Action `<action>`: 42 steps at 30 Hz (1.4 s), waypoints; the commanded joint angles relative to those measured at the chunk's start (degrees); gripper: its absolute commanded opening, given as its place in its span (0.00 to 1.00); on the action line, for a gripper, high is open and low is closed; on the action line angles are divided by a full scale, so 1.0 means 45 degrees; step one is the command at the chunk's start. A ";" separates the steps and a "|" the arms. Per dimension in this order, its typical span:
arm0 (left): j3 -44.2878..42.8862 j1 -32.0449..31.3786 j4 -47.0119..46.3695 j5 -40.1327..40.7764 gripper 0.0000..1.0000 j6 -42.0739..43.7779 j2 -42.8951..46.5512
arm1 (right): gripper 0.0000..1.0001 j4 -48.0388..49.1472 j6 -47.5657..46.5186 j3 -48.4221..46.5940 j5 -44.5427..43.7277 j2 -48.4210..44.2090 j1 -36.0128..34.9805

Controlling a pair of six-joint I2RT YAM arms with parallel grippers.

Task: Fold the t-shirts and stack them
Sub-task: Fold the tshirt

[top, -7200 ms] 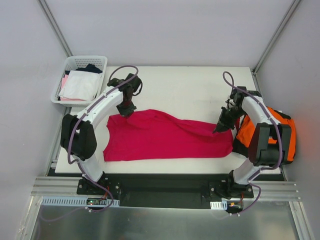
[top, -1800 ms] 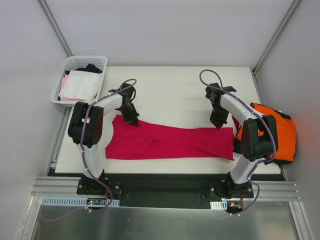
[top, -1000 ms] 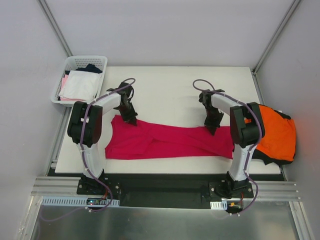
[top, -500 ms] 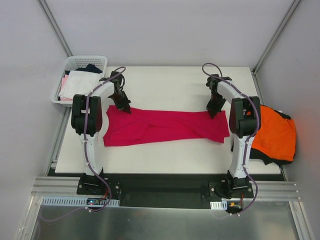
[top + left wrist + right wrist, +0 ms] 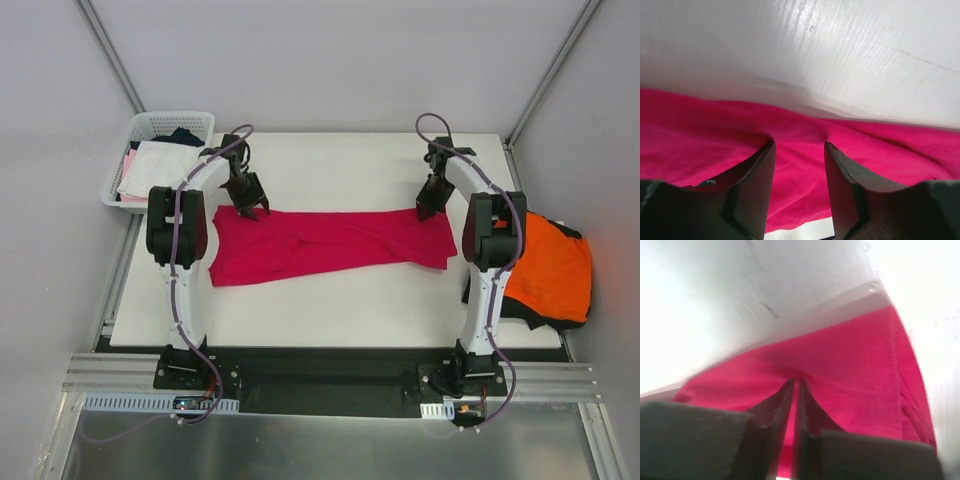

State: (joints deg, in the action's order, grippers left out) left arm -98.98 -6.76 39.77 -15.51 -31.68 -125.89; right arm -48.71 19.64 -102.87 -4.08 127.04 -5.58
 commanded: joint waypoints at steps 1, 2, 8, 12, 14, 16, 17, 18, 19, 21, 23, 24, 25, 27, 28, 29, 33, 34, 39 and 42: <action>-0.0232 -0.0117 0.0401 0.0282 0.45 0.0517 0.1859 | 0.19 0.0278 -0.0653 -0.0636 0.1335 -0.1723 0.0069; -0.0212 -0.0176 0.0401 0.0321 0.45 0.0536 0.2113 | 0.25 0.0142 -0.0750 -0.0539 0.1471 -0.1960 0.0069; 0.0471 -0.0411 0.0615 -0.0322 0.45 0.0478 0.3501 | 0.39 -0.0757 -0.1668 0.0453 0.1415 -0.3813 0.0108; 0.1252 -0.0586 0.0694 -0.0792 0.45 0.0614 0.4144 | 0.39 -0.1070 -0.2117 0.1741 0.0985 -0.4753 0.0381; 0.1740 -0.0801 0.0713 -0.0753 0.45 0.0809 0.4399 | 0.39 -0.1148 -0.2099 0.2426 0.0984 -0.5396 0.0693; 0.2209 -0.1015 0.0733 -0.0656 0.45 0.0946 0.4712 | 0.39 -0.1285 -0.2060 0.3345 0.0520 -0.5750 0.0888; 0.2346 -0.1074 0.0733 -0.0597 0.45 0.1043 0.4809 | 0.39 -0.1324 -0.2021 0.3542 0.0438 -0.5867 0.0947; 0.2560 -0.1152 0.0733 -0.0578 0.45 0.1102 0.4926 | 0.39 -0.1344 -0.2020 0.3718 0.0418 -0.5927 0.1006; 0.2658 -0.1211 0.0733 -0.0577 0.45 0.1142 0.4966 | 0.39 -0.1286 -0.2059 0.3932 0.0418 -0.5908 0.1103; 0.2834 -0.1328 0.0752 -0.0635 0.45 0.1161 0.5005 | 0.39 -0.1246 -0.2079 0.3818 0.0398 -0.5539 0.1202; 0.2874 -0.1464 0.0752 -0.0772 0.45 0.1161 0.5044 | 0.39 -0.1227 -0.2098 0.3175 0.0515 -0.5148 0.1473; 0.2855 -0.1504 0.0772 -0.0734 0.45 0.1161 0.5045 | 0.39 -0.1246 -0.2079 0.2921 0.0612 -0.4643 0.1572; 0.2835 -0.1563 0.0811 -0.0734 0.45 0.1161 0.5045 | 0.39 -0.1227 -0.2040 0.2319 0.0768 -0.4406 0.1786; 0.2738 -0.1660 0.0889 -0.0714 0.45 0.1161 0.5045 | 0.39 -0.1227 -0.2059 0.1769 0.0808 -0.3821 0.1963; 0.2718 -0.1699 0.0986 -0.0714 0.44 0.1161 0.5045 | 0.39 -0.1227 -0.2040 0.1437 0.1195 -0.3315 0.2099; 0.2699 -0.1739 0.1025 -0.0733 0.45 0.1181 0.5006 | 0.39 -0.1188 -0.2001 0.0989 0.1257 -0.3020 0.2139; 0.2446 -0.1953 0.1182 -0.1025 0.45 0.1317 0.4869 | 0.39 -0.1012 -0.1748 0.0166 0.1686 -0.2023 0.2393; 0.2348 -0.2012 0.1240 -0.1336 0.45 0.1376 0.4830 | 0.39 -0.0915 -0.1670 0.0107 0.1822 -0.1886 0.2432; 0.1411 -0.2363 0.1475 -0.1749 0.45 0.1416 0.4440 | 0.39 -0.0602 -0.1747 -0.0263 0.2175 -0.1124 0.2452; 0.1506 -0.2520 0.1534 -0.1788 0.45 0.1123 0.4322 | 0.39 -0.0563 -0.1806 -0.0673 0.2370 -0.0596 0.2491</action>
State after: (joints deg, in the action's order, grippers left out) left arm -90.41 -16.99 44.91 -21.26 -26.55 -106.50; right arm -51.68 11.51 -101.51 4.19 122.52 5.43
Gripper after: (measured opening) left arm 0.451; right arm 0.391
